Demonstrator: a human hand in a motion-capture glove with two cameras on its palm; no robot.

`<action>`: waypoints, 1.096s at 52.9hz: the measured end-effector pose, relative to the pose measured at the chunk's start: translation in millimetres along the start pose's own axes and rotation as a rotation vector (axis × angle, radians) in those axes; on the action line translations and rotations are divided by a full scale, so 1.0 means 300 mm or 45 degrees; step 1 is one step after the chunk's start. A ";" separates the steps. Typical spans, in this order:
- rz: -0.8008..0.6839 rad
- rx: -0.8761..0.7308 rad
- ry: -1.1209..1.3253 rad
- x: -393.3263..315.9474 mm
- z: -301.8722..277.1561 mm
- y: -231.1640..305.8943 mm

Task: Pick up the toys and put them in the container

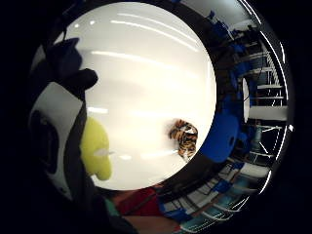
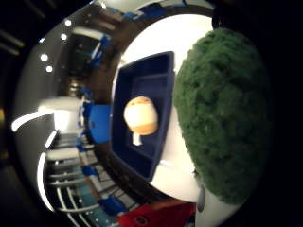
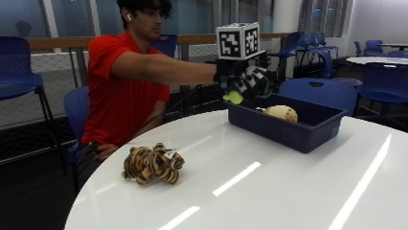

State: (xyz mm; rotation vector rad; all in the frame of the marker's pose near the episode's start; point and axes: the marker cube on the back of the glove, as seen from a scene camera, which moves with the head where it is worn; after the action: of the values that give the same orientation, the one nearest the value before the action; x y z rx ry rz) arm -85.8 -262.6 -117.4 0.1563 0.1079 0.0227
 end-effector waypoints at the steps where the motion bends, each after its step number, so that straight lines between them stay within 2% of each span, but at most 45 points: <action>1: -0.008 0.005 -0.003 -0.028 -0.011 -0.006; 15: -0.191 0.038 0.007 -0.437 -0.118 -0.026; 22: -0.266 0.029 0.006 -0.613 -0.085 -0.026; 26: -0.375 0.020 0.052 -0.688 -0.032 -0.011; 29: -0.452 0.020 0.090 -0.711 -0.002 -0.006; 33: -0.389 0.031 0.054 -0.736 0.016 -0.011; 36: -0.435 0.037 0.058 -0.736 0.027 -0.004; 40: -0.397 -0.021 -0.046 -0.749 0.026 0.011; 45: -0.517 -0.127 0.163 -0.676 0.038 0.018; 50: -0.359 -0.178 0.180 -0.657 0.042 0.027; 58: -0.360 -0.186 0.097 -0.570 0.047 0.066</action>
State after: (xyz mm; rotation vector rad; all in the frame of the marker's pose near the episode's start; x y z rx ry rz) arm -254.5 -250.6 -82.5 -0.0072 0.2033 -0.2455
